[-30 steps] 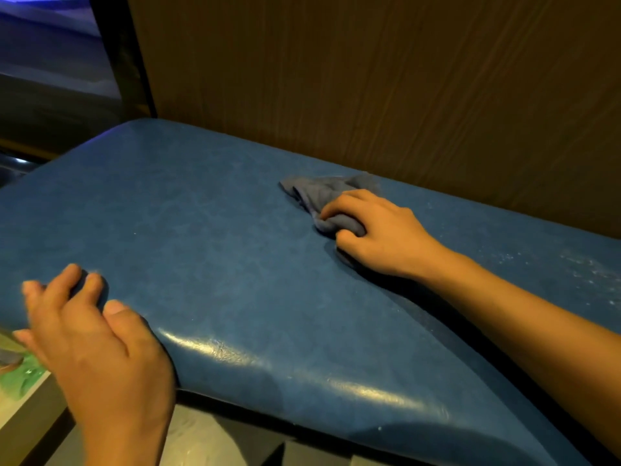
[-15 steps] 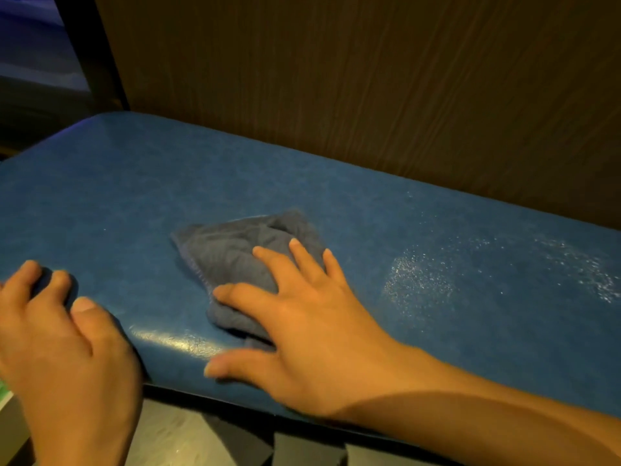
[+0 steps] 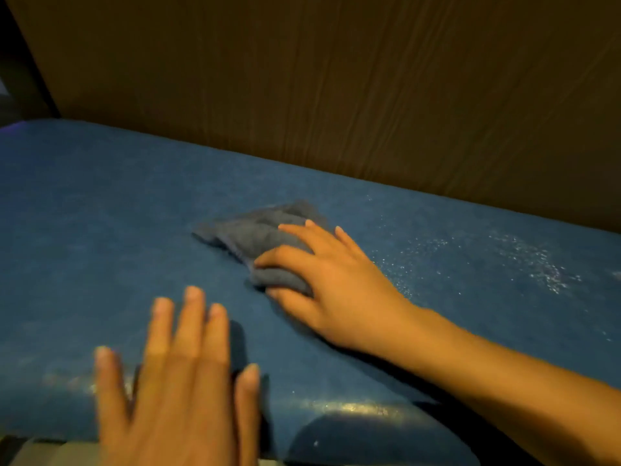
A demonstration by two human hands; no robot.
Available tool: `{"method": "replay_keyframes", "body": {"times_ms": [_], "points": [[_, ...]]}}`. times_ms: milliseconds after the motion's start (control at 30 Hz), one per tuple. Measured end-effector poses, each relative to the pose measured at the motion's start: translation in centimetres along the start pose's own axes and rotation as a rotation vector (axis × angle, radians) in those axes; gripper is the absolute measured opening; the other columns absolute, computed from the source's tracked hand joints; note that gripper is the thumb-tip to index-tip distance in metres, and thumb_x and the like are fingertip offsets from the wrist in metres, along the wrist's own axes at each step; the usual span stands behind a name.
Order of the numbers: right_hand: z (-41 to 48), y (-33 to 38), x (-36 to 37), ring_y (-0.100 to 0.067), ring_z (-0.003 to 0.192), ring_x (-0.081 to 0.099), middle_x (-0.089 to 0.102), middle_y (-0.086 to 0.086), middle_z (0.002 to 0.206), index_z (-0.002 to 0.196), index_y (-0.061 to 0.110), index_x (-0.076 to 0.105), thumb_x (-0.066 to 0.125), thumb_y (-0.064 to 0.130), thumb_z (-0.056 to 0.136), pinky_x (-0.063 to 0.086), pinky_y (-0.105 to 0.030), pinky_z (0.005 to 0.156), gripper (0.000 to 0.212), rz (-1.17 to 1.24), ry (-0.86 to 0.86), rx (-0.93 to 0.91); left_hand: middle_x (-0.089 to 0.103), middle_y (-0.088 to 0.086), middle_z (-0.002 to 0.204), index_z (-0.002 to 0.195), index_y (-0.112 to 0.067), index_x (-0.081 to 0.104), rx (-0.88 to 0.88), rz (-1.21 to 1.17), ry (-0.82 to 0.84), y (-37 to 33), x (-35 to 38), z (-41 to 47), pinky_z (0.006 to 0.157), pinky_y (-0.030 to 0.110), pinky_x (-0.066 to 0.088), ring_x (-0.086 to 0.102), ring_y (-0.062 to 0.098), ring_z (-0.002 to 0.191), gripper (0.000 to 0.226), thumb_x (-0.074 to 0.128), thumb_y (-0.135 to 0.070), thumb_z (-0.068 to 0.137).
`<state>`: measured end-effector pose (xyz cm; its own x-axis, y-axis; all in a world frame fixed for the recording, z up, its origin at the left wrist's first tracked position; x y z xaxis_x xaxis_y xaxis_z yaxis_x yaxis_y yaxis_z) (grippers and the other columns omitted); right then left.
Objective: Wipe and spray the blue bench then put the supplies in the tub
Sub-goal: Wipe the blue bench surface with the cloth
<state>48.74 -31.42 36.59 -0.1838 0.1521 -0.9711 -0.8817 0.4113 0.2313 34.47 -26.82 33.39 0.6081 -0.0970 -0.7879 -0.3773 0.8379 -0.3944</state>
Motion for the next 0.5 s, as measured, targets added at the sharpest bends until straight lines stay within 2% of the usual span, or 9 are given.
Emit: {"method": "replay_keyframes", "body": {"times_ms": [33, 67, 100, 167, 233, 267, 333, 433, 500], "points": [[1.1, -1.4, -0.2, -0.022, 0.146, 0.022, 0.036, 0.003, 0.150, 0.125, 0.043, 0.049, 0.046, 0.046, 0.089, 0.013, -0.048, 0.118, 0.036, -0.010, -0.023, 0.025, 0.050, 0.017, 0.134, 0.121, -0.005, 0.047, 0.112, -0.036, 0.115, -2.9, 0.4, -0.4, 0.119, 0.036, 0.001, 0.031, 0.015, 0.137, 0.056, 0.015, -0.045, 0.097], [2.1, -2.7, -0.5, -0.022, 0.144, 0.026, 0.040, 0.003, 0.147, 0.123, 0.042, 0.051, 0.047, 0.044, 0.089, 0.017, -0.049, 0.117, 0.034, -0.020, -0.050, 0.043, 0.055, 0.017, 0.127, 0.117, -0.005, 0.049, 0.180, 0.043, 0.178, -4.3, 1.0, -0.8, 0.119, 0.032, 0.000, 0.040, 0.019, 0.125, 0.056, 0.015, -0.046, 0.097], [3.1, -4.0, -0.7, -0.022, 0.141, 0.031, 0.044, 0.003, 0.143, 0.120, 0.042, 0.053, 0.046, 0.044, 0.088, 0.022, -0.050, 0.114, 0.033, -0.026, -0.076, 0.058, 0.060, 0.017, 0.121, 0.114, -0.005, 0.050, 0.196, 0.070, 0.250, -4.9, 2.2, -1.1, 0.119, 0.031, 0.000, 0.044, 0.020, 0.117, 0.059, 0.014, -0.048, 0.097], [4.9, -6.4, -1.3, -0.021, 0.134, 0.039, 0.051, 0.004, 0.136, 0.117, 0.041, 0.055, 0.045, 0.044, 0.087, 0.032, -0.051, 0.105, 0.032, -0.032, -0.123, 0.094, 0.069, 0.018, 0.113, 0.111, -0.004, 0.050, 0.163, 0.088, 0.304, -5.1, 3.2, -0.6, 0.120, 0.030, -0.001, 0.047, 0.021, 0.112, 0.068, 0.011, -0.056, 0.094], [6.3, -8.7, -1.9, -0.022, 0.128, 0.043, 0.055, 0.003, 0.131, 0.116, 0.037, 0.057, 0.045, 0.043, 0.089, 0.037, -0.052, 0.099, 0.031, -0.042, -0.146, 0.141, 0.071, 0.019, 0.109, 0.109, -0.002, 0.056, 0.157, 0.103, 0.252, -5.4, 2.6, -0.7, 0.120, 0.030, -0.001, 0.059, 0.030, 0.112, 0.078, 0.008, -0.061, 0.092], [6.8, -9.9, -2.3, -0.024, 0.127, 0.045, 0.056, 0.002, 0.130, 0.117, 0.035, 0.058, 0.046, 0.042, 0.089, 0.039, -0.053, 0.098, 0.031, -0.053, -0.159, 0.172, 0.072, 0.020, 0.107, 0.108, 0.000, 0.063, 0.175, 0.121, 0.232, -5.6, 2.4, -0.5, 0.120, 0.029, -0.001, 0.067, 0.033, 0.105, 0.085, 0.007, -0.062, 0.092], [7.4, -12.3, -3.2, -0.027, 0.124, 0.048, 0.057, -0.003, 0.130, 0.118, 0.031, 0.059, 0.046, 0.040, 0.090, 0.042, -0.050, 0.097, 0.031, -0.067, -0.179, 0.243, 0.072, 0.021, 0.107, 0.102, 0.004, 0.071, 0.189, 0.166, 0.184, -5.5, 2.1, -0.4, 0.119, 0.029, 0.000, 0.070, 0.039, 0.093, 0.090, 0.009, -0.061, 0.091], [7.0, -15.9, -4.1, -0.032, 0.116, 0.053, 0.058, -0.010, 0.128, 0.120, 0.027, 0.058, 0.045, 0.036, 0.091, 0.046, -0.043, 0.088, 0.033, -0.073, -0.173, 0.387, 0.070, 0.020, 0.112, 0.110, 0.002, 0.056, 0.280, 0.255, 0.128, -5.5, 2.3, -0.6, 0.113, 0.037, 0.014, 0.070, 0.035, 0.098, 0.065, 0.023, -0.048, 0.087], [6.1, -16.8, -4.3, -0.033, 0.116, 0.052, 0.059, -0.012, 0.125, 0.119, 0.025, 0.058, 0.045, 0.034, 0.091, 0.046, -0.042, 0.085, 0.032, -0.082, -0.185, 0.445, 0.069, 0.022, 0.111, 0.110, 0.003, 0.051, 0.290, 0.226, 0.092, -5.8, 2.3, -1.1, 0.107, 0.039, 0.018, 0.069, 0.037, 0.099, 0.063, 0.040, -0.049, 0.077]]}}
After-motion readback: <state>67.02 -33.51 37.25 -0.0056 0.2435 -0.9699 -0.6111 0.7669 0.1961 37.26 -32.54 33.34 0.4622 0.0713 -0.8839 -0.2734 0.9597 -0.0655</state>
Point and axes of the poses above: each hand's wrist, its own z-axis towards the middle knuckle, its own x-axis out of the palm, y = z × x, the point moved 8 cm from there along z, towards the middle knuckle
